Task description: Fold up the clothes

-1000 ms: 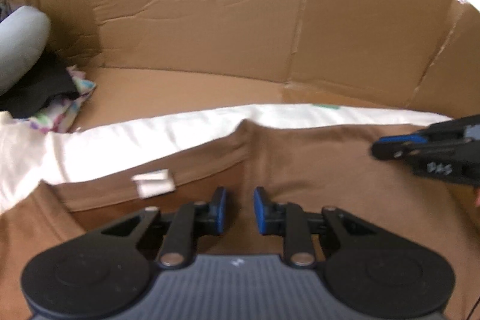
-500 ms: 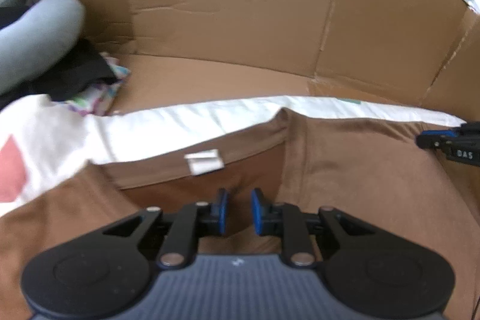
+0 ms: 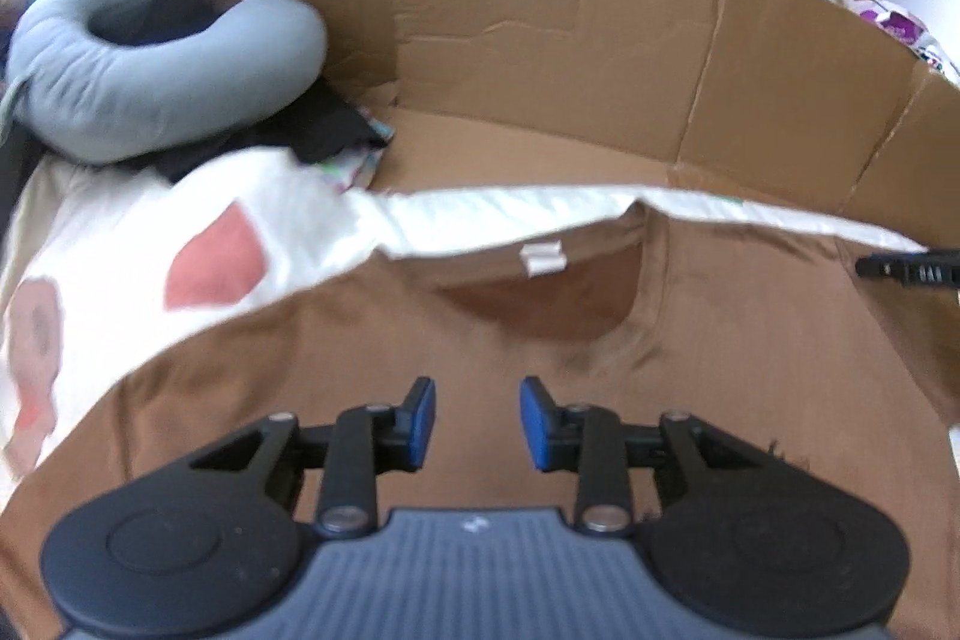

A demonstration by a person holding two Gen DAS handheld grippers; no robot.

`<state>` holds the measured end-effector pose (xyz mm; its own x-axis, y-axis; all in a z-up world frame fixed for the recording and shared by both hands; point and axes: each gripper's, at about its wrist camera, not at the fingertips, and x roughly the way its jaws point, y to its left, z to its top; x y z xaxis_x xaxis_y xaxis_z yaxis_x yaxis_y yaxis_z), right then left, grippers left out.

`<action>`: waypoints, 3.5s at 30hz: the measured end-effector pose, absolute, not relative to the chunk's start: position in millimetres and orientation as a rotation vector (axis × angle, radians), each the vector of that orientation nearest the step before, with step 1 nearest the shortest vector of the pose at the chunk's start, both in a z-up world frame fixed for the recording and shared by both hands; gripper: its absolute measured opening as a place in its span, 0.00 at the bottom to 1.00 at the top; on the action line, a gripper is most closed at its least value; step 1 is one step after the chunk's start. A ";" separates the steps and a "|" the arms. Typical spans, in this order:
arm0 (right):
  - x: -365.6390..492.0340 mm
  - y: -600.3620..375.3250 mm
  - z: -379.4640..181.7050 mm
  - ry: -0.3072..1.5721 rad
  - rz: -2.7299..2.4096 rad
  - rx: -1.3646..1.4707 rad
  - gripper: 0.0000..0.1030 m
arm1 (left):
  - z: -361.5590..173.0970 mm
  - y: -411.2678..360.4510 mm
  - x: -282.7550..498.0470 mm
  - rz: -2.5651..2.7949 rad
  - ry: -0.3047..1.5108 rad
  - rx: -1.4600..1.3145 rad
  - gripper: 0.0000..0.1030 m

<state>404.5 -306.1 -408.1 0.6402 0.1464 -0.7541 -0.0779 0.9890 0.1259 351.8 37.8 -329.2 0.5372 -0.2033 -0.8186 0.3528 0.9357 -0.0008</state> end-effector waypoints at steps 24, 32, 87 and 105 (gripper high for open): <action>462.4 -294.9 -428.8 0.900 -0.043 0.128 0.30 | -352.2 24.3 340.4 -0.381 0.981 0.131 0.33; 427.3 -329.5 -395.1 0.877 0.109 0.149 0.30 | -340.8 10.5 336.6 -0.443 0.991 0.096 0.39; 218.5 -414.2 -311.1 0.961 0.074 0.078 0.50 | -195.6 10.2 309.2 -0.396 1.011 0.151 0.77; 162.2 -419.6 -200.2 0.877 0.120 0.113 0.82 | -67.0 123.7 283.3 -0.227 0.943 0.119 0.86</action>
